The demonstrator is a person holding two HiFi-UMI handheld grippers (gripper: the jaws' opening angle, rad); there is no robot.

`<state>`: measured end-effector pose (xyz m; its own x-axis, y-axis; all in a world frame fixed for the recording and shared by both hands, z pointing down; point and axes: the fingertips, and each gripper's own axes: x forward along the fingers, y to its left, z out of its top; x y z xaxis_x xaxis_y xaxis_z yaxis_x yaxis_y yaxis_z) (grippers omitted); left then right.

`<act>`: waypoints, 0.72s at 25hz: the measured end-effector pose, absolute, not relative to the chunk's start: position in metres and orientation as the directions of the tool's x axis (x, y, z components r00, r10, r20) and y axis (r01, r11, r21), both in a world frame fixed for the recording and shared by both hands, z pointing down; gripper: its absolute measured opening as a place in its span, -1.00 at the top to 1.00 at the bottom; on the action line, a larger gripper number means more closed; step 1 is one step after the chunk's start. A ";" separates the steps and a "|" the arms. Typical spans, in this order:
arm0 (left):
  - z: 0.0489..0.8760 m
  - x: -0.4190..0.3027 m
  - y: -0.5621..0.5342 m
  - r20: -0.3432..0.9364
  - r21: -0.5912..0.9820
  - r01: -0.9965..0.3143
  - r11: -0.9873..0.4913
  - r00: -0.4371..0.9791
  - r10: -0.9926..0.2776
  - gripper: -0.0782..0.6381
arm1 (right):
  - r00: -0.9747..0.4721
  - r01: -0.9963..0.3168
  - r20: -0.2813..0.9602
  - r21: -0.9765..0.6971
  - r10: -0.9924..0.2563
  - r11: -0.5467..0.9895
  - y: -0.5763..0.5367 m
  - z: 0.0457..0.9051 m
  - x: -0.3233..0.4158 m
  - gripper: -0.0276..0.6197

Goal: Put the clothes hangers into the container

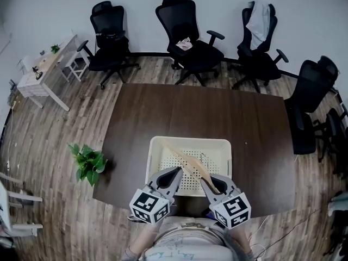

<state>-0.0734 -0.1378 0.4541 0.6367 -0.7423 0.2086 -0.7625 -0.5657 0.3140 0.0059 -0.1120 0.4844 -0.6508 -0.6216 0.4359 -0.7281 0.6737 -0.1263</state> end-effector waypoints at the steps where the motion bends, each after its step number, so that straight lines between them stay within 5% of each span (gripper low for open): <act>1: 0.455 -0.074 -0.138 0.210 0.315 -0.762 -0.566 0.637 -0.742 0.75 | -0.647 -0.728 0.445 -0.120 -0.619 0.675 -0.112 0.487 0.005 0.73; 18: 0.470 -0.082 -0.147 0.234 0.335 -0.758 -0.561 0.643 -0.729 0.75 | -0.634 -0.714 0.533 -0.126 -0.560 0.689 -0.117 0.521 -0.010 0.73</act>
<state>-0.0823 -0.1469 0.4699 0.6430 -0.7293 0.2339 -0.7575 -0.5605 0.3346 -0.0097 -0.1167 0.5208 -0.6344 -0.5595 0.5334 -0.7138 0.6889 -0.1263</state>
